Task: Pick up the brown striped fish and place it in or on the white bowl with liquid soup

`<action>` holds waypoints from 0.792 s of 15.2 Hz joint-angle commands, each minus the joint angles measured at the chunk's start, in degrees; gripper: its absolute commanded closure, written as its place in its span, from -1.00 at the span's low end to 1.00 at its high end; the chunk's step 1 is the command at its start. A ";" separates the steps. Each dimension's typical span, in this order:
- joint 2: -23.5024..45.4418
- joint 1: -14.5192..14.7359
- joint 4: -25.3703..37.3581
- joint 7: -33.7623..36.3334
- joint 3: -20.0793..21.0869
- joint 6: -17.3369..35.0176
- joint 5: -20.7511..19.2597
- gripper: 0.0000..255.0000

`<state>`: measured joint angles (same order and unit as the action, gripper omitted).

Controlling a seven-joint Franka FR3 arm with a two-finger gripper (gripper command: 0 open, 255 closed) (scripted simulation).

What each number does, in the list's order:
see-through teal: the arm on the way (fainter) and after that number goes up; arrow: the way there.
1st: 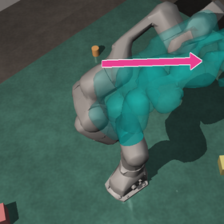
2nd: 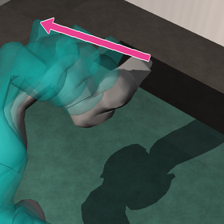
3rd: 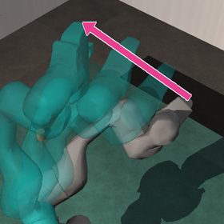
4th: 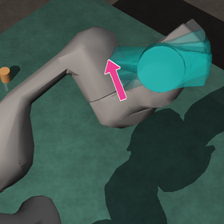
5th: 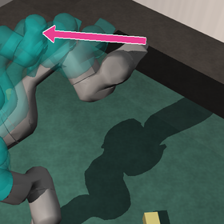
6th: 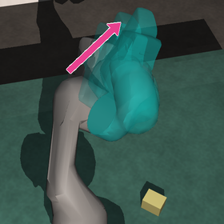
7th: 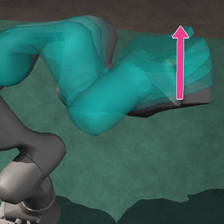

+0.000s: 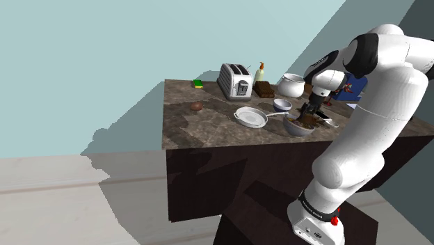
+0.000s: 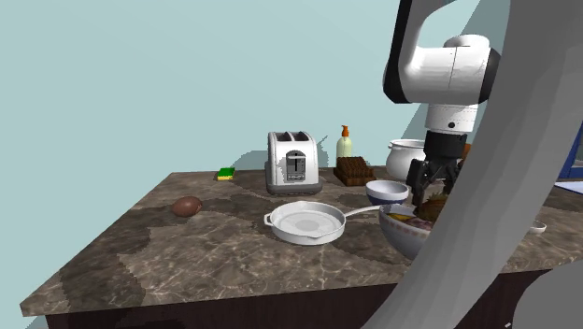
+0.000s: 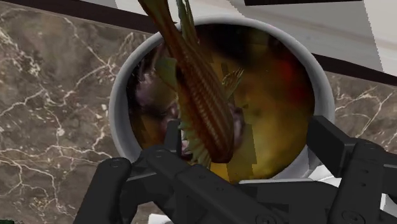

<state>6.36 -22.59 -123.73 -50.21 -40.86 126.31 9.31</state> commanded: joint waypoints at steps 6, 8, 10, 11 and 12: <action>-4.17 0.44 3.86 2.67 -0.54 -6.81 -3.82 -1.00; -4.18 0.43 3.86 2.67 -0.53 -6.81 -3.82 -1.00; -4.17 0.43 3.86 2.67 -0.53 -6.81 -3.82 -1.00; -4.17 0.43 3.86 2.67 -0.53 -6.81 -3.82 -1.00; -4.17 0.43 3.86 2.67 -0.53 -6.81 -3.82 -1.00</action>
<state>2.20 -22.16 -119.88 -47.55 -41.39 119.52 5.50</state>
